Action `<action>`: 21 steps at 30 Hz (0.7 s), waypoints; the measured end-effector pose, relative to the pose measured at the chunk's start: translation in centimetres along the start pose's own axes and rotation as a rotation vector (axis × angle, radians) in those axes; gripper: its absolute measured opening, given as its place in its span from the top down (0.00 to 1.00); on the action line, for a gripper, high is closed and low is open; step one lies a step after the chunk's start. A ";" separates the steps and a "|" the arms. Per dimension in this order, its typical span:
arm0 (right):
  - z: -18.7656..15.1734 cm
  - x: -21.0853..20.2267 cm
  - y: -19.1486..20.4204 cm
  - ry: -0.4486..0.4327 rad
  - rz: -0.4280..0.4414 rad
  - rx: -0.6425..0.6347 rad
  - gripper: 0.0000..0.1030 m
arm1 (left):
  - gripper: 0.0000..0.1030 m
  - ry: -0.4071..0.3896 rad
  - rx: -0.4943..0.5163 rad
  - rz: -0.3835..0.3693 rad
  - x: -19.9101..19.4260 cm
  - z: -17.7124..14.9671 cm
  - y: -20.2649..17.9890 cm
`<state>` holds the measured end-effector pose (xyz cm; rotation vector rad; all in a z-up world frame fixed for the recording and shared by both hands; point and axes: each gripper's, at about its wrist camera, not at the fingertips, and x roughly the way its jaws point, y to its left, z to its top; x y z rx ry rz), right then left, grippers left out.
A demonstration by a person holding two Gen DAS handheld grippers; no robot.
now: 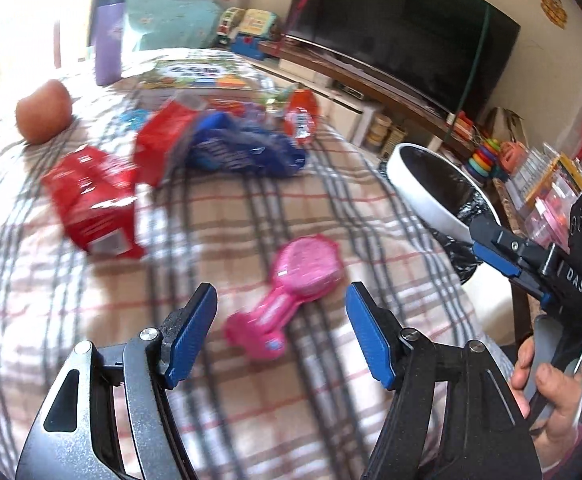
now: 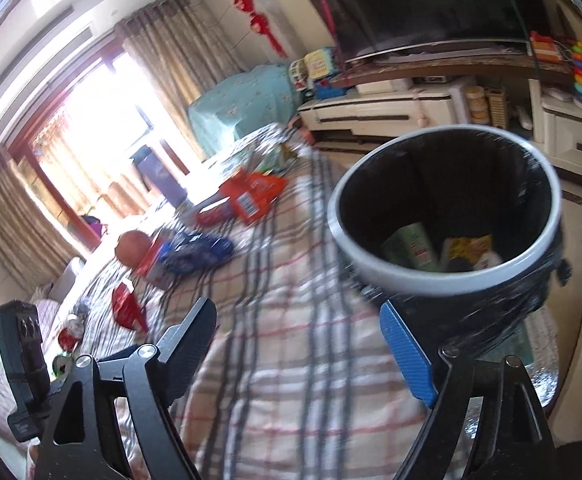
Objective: Collect trash
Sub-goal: 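Move both open grippers back over the items on the bed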
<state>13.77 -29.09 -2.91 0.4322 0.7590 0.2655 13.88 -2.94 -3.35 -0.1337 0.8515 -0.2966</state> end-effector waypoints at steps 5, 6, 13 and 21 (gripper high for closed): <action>-1.6 1.4 2.6 0.043 0.027 -0.040 0.17 | 0.34 -0.008 -0.034 0.035 -1.1 -0.9 2.5; -2.0 1.6 3.1 0.053 0.035 -0.047 0.17 | 0.34 -0.008 -0.041 0.040 -1.1 -1.0 2.8; -3.9 2.8 5.9 0.102 0.068 -0.093 0.17 | 0.34 -0.018 -0.093 0.091 -2.0 -1.4 6.1; -5.1 5.2 8.5 0.173 0.101 -0.118 0.17 | 0.34 -0.020 -0.146 0.128 -2.2 -1.2 9.3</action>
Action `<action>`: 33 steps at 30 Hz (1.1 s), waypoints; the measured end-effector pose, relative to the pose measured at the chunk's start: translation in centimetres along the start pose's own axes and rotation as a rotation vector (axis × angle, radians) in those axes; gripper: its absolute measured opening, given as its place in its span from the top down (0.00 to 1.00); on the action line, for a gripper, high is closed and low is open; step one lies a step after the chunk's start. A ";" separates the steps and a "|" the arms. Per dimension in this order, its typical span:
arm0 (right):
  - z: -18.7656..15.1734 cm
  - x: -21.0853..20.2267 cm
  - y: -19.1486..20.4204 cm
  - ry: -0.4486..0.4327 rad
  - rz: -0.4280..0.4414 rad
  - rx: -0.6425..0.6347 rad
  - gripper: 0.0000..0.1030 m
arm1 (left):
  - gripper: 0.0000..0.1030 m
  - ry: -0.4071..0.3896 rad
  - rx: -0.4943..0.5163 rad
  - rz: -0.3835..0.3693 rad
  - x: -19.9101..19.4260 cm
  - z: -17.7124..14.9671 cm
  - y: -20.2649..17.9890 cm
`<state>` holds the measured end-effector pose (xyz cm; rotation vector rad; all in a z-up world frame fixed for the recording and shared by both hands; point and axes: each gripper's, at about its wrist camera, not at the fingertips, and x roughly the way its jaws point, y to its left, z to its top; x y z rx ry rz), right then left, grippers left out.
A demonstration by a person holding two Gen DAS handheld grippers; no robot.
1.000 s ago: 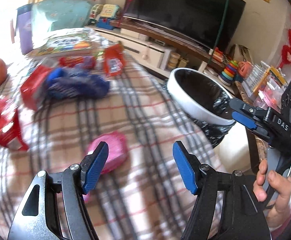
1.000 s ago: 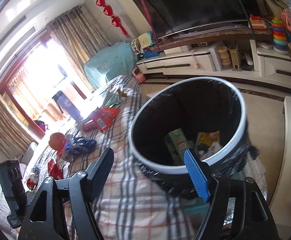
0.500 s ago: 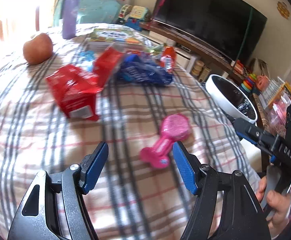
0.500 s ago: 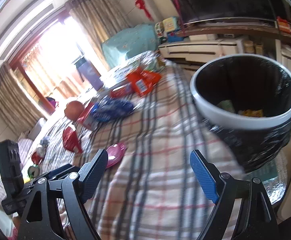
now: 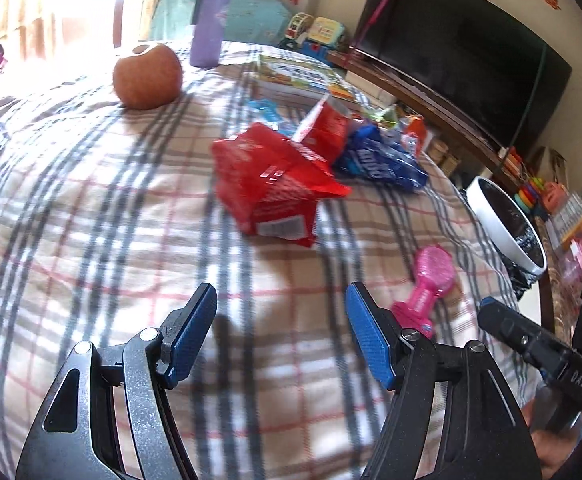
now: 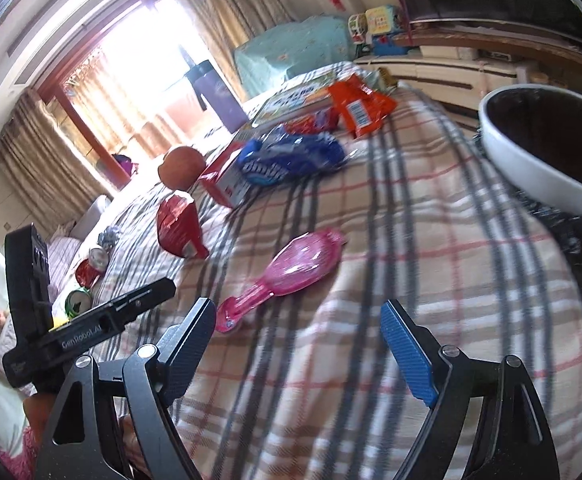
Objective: Collect trash
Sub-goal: 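Move both open grippers back over the items on the bed, then grasp the red snack bag with left while right grasps the pink hairbrush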
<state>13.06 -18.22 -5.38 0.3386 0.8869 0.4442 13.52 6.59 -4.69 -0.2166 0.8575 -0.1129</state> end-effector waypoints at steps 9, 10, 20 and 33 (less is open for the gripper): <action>0.9 2.4 1.0 0.032 -0.008 -0.020 0.25 | 0.31 0.009 -0.004 0.005 1.2 1.5 1.1; 1.1 2.7 1.0 0.034 -0.018 -0.024 0.27 | 0.31 0.009 -0.001 0.005 1.4 1.7 1.0; 2.9 4.5 1.6 0.055 -0.079 -0.057 0.55 | 0.31 0.016 -0.055 -0.026 4.2 4.2 1.4; 3.2 4.9 1.3 0.065 -0.007 -0.004 0.68 | 0.86 -0.004 -0.030 -0.063 5.0 4.8 1.0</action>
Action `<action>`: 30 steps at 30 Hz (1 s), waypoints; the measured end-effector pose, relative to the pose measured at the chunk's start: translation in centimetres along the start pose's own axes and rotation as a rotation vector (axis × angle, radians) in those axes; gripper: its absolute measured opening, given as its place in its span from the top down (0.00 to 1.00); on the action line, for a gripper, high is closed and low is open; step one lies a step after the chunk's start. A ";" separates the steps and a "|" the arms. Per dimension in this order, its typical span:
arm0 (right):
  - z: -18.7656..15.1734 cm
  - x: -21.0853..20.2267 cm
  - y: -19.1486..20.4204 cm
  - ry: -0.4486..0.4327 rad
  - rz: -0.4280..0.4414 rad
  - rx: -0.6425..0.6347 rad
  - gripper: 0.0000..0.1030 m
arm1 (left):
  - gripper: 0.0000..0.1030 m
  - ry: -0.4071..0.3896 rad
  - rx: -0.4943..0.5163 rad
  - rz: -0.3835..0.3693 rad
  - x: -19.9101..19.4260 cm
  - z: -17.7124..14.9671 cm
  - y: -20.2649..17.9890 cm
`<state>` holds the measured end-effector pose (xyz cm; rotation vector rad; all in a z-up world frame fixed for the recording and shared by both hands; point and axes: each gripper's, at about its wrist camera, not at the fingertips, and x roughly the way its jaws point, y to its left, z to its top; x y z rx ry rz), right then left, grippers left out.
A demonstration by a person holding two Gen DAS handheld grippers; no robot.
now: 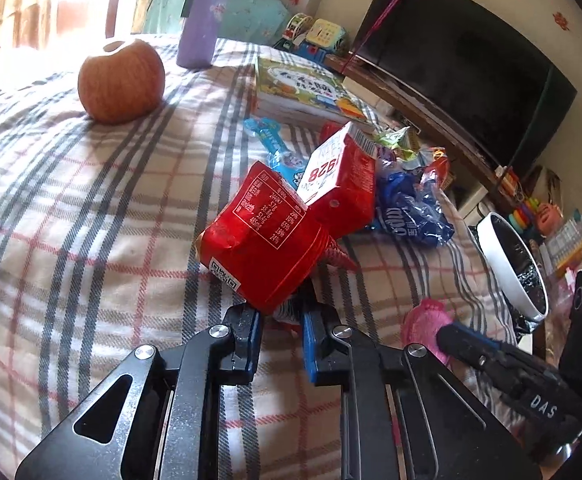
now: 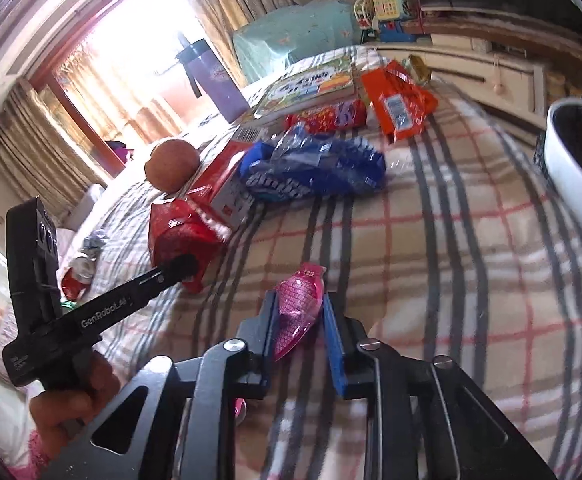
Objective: Collect trash
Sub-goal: 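Grasp the red snack bag with left while right grasps the pink hairbrush, then carry the red snack bag and pink hairbrush over the bin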
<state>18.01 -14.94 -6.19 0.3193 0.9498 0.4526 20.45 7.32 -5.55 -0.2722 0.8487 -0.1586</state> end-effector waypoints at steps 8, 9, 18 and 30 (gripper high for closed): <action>-1.5 -1.0 1.2 -0.015 -0.025 -0.029 0.33 | 0.87 -0.044 -0.008 0.024 -3.1 -1.0 1.0; -1.8 -1.0 1.6 -0.015 -0.039 -0.036 0.32 | 0.87 -0.049 -0.016 0.026 -3.5 -1.2 1.4; -2.2 1.8 5.6 0.030 -0.224 -0.235 0.36 | 0.87 -0.053 -0.038 0.021 -5.0 -2.3 2.6; -1.9 -1.3 3.2 -0.016 -0.176 -0.209 0.84 | 0.87 -0.035 0.004 -0.027 -5.2 -3.2 -0.1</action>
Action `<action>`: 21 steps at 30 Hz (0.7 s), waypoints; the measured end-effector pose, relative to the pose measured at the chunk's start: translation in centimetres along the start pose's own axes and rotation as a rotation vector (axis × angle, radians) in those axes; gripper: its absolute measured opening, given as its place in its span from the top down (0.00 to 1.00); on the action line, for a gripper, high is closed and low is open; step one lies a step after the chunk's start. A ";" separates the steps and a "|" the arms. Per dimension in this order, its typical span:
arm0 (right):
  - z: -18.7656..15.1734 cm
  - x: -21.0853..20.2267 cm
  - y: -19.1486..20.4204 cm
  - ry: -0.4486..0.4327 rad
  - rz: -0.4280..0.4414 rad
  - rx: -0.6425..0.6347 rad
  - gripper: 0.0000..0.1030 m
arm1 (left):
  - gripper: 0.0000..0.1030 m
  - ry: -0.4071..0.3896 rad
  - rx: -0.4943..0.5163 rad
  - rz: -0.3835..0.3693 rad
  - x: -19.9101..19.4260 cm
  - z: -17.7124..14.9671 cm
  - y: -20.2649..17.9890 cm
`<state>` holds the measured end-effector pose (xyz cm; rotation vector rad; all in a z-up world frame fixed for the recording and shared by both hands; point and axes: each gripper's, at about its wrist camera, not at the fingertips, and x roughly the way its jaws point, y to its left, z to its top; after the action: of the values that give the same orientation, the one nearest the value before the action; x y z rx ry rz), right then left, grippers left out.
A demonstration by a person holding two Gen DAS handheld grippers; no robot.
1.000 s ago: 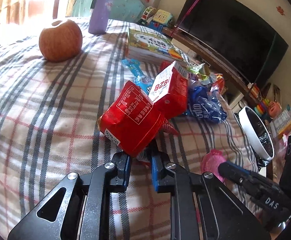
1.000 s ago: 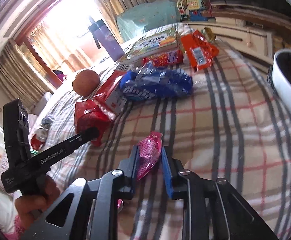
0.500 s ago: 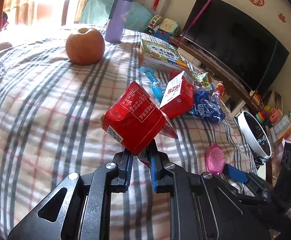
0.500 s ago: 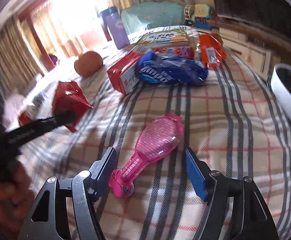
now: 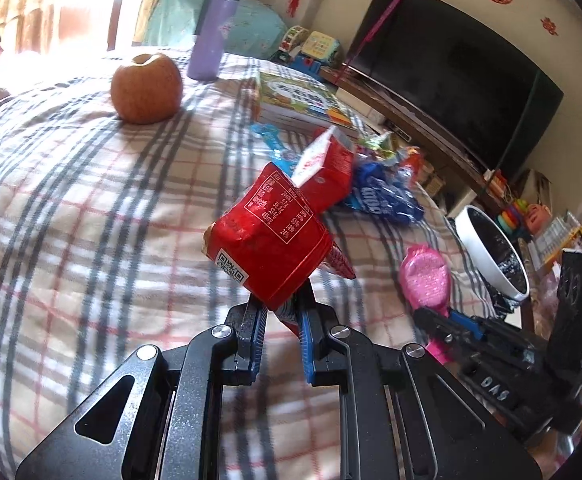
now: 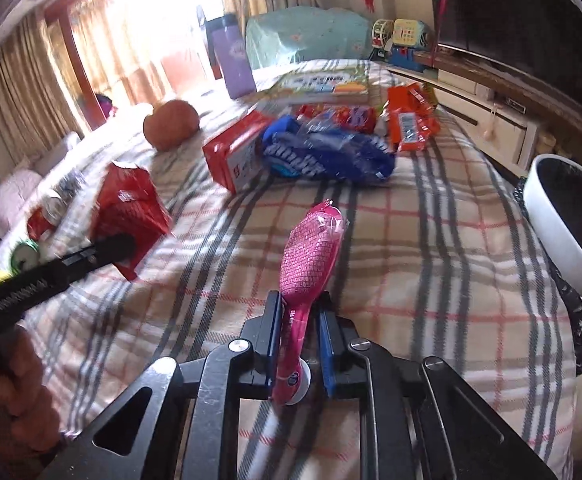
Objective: Collect trash
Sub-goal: 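Carry the red snack bag and pink hairbrush over the bin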
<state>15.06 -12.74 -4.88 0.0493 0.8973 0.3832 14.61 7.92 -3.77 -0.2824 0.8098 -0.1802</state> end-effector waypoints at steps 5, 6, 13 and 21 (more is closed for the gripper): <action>0.0 -2.2 -2.3 -0.043 0.020 0.049 0.85 | 0.87 0.021 0.038 -0.036 0.6 -0.1 -2.3; 0.0 -2.6 -2.8 -0.051 0.023 0.062 0.85 | 0.87 0.026 0.046 -0.044 0.8 -0.2 -2.8; -0.1 -4.5 -6.1 -0.083 0.008 0.124 0.85 | 0.87 0.058 0.102 -0.095 2.1 -0.2 -6.5; -0.5 -6.6 -9.8 -0.118 -0.015 0.190 0.85 | 0.87 0.077 0.166 -0.138 3.3 0.3 -10.3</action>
<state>13.94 -24.15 -2.24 0.2375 0.8148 0.2773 16.51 -2.66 -2.60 -0.1760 0.8465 -0.3880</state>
